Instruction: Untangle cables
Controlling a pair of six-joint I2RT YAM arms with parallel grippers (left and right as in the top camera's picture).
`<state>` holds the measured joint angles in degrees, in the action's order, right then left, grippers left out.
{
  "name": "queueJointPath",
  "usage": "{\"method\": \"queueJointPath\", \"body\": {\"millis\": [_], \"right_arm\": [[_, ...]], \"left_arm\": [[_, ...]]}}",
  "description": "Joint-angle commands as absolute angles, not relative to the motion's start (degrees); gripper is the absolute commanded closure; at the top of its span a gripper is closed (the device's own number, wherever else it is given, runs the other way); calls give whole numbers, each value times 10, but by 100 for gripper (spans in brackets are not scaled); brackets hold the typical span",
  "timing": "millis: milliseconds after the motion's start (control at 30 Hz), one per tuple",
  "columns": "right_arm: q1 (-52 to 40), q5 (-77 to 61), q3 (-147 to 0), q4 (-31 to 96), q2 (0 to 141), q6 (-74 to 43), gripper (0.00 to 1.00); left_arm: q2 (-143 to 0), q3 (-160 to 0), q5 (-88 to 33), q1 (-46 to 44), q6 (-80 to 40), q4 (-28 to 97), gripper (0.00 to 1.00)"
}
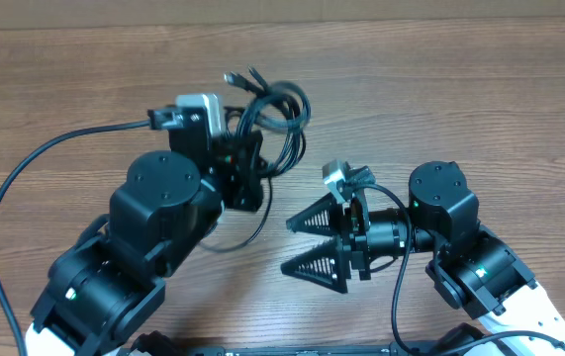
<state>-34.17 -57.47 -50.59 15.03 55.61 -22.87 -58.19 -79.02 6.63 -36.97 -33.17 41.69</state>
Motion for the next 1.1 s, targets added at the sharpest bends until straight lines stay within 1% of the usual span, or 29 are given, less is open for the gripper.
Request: {"method": "queueJointPath", "body": {"millis": [0,133,233,367,400,533,633,700,767,833,867,900,967,1000,1067], "right_arm": [[-343,-505,-511,145,552,-240,4],[-327,-489,-511,145,552,-240,4],[-301,-489,-511,150,552,-240,4],[-259,-494,-511,170,548,-239,4],[-249,-503,-511,173,546,-238,1],[-227,-576,-511,170,542,-200,0],[-224,-586,-511,170,540,-191,2],[-224,-587,-511,165,540,-189,5],[-224,-601,-511,154,540,-187,10],[-224,-624,-511,138,540,-185,18],[-224,-633,-511,130,540,-185,24],[-224,-642,-511,119,540,-185,34],[-224,-653,-511,107,540,-185,49],[-224,-657,-511,104,540,-186,60],[-224,-658,-511,104,540,-186,73]], "left_arm": [[-562,-796,5,-367,-174,443,96],[-557,-796,-46,-367,-97,472,96],[-557,-796,-50,-367,-54,493,96],[-557,-796,-60,-367,-32,511,96],[-557,-796,-66,-367,-28,512,96],[-557,-796,-123,-367,3,506,96],[-557,-796,-154,-367,2,495,96],[-557,-796,-168,-367,3,489,96],[-557,-796,-168,-367,3,490,96],[-557,-796,-168,-367,0,488,96],[-557,-796,-168,-367,-5,486,96],[-557,-796,-168,-367,-19,481,96],[-557,-796,-168,-367,-37,470,96],[-557,-796,-168,-367,-48,464,96],[-557,-796,-168,-367,-59,457,96]]}}
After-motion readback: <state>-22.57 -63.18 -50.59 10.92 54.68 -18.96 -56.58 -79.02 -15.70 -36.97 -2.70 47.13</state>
